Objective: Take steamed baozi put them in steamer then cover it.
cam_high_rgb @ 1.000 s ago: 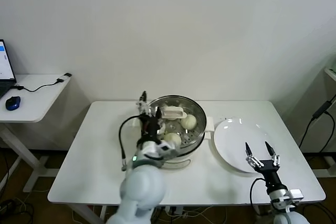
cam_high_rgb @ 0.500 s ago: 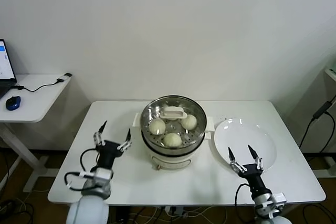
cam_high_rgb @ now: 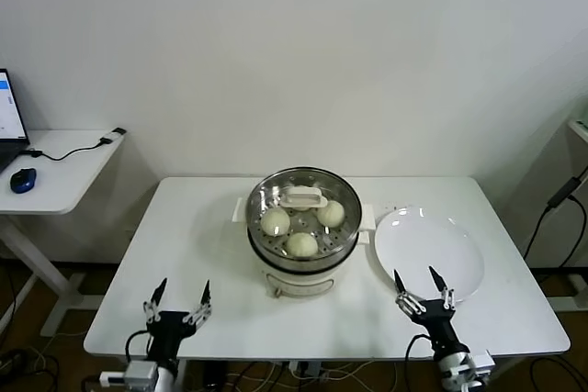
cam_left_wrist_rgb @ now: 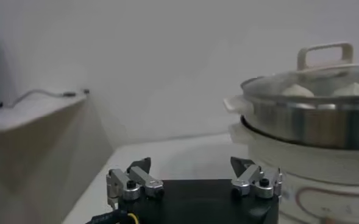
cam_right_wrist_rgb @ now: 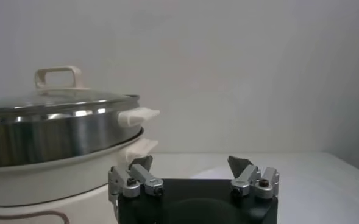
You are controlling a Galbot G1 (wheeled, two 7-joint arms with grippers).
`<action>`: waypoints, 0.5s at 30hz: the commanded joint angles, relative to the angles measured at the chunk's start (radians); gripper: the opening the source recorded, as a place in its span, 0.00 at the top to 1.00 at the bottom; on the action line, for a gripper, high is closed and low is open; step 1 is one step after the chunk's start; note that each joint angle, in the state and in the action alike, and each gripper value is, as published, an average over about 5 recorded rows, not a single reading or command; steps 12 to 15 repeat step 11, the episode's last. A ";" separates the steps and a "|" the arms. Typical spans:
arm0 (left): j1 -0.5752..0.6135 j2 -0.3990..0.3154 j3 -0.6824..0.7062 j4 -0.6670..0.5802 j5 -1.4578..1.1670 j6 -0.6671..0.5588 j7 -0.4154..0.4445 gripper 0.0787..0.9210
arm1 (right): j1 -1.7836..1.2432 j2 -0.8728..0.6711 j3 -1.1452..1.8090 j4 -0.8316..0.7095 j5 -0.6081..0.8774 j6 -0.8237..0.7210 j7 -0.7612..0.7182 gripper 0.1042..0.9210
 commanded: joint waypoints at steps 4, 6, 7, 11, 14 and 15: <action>0.117 0.003 0.052 -0.038 -0.111 -0.032 -0.007 0.12 | -0.085 -0.002 0.027 0.106 -0.049 -0.023 0.032 0.12; 0.119 0.005 0.055 -0.039 -0.111 -0.027 0.002 0.12 | -0.089 -0.003 0.027 0.103 -0.056 -0.027 0.032 0.12; 0.119 0.005 0.054 -0.039 -0.111 -0.023 0.006 0.12 | -0.090 -0.003 0.026 0.100 -0.058 -0.028 0.032 0.12; 0.124 0.006 0.052 -0.044 -0.113 -0.013 0.014 0.12 | -0.096 -0.004 0.021 0.100 -0.064 -0.029 0.031 0.12; 0.124 0.006 0.052 -0.044 -0.113 -0.013 0.014 0.12 | -0.096 -0.004 0.021 0.100 -0.064 -0.029 0.031 0.12; 0.124 0.006 0.052 -0.044 -0.113 -0.013 0.014 0.12 | -0.096 -0.004 0.021 0.100 -0.064 -0.029 0.031 0.12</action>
